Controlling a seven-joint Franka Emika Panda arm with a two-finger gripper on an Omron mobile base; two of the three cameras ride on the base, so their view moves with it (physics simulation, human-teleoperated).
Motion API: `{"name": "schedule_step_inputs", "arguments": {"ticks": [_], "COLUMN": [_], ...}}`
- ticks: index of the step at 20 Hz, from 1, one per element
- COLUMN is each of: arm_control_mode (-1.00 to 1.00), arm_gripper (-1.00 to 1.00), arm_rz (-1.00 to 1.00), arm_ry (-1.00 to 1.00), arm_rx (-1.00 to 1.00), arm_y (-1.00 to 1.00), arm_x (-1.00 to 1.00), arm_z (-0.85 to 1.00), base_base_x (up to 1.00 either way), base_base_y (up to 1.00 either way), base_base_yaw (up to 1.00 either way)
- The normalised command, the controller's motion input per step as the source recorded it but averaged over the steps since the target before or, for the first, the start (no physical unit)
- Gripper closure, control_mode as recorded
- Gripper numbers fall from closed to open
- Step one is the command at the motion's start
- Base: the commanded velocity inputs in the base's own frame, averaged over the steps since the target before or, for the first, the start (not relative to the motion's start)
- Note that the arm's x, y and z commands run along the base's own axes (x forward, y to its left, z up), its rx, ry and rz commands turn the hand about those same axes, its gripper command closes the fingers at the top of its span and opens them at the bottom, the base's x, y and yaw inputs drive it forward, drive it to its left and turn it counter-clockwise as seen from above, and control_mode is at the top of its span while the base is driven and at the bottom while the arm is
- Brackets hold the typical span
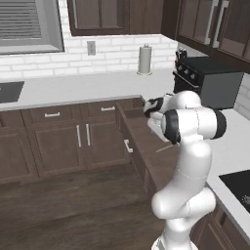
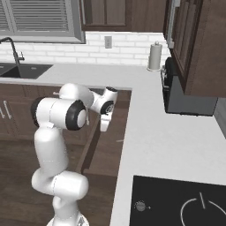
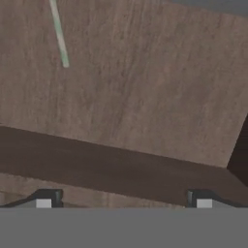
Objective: Take a straw from the drawer in front and place it inside the glass cup on the dining counter.
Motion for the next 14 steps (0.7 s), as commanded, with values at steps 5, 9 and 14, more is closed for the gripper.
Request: {"name": "schedule_step_inputs", "arguments": {"ticks": [5, 9, 14], "arm_control_mode": [-1.0, -1.0, -1.0], "arm_gripper": [-1.0, -1.0, -1.0], "arm_rz": [0.0, 0.0, 0.0], "arm_ry": [-0.02, -0.09, -0.06], "arm_rx": [0.01, 0.04, 0.03], "arm_y": [0.0, 0.02, 0.11], "arm_x": [0.06, 0.0, 0.01], "arm_z": [-0.46, -0.46, -0.42], "base_base_x": [0.0, 0.0, 0.0], "base_base_y": [0.0, 0.0, 0.0], "base_base_yaw": [0.0, 0.0, 0.0]}}
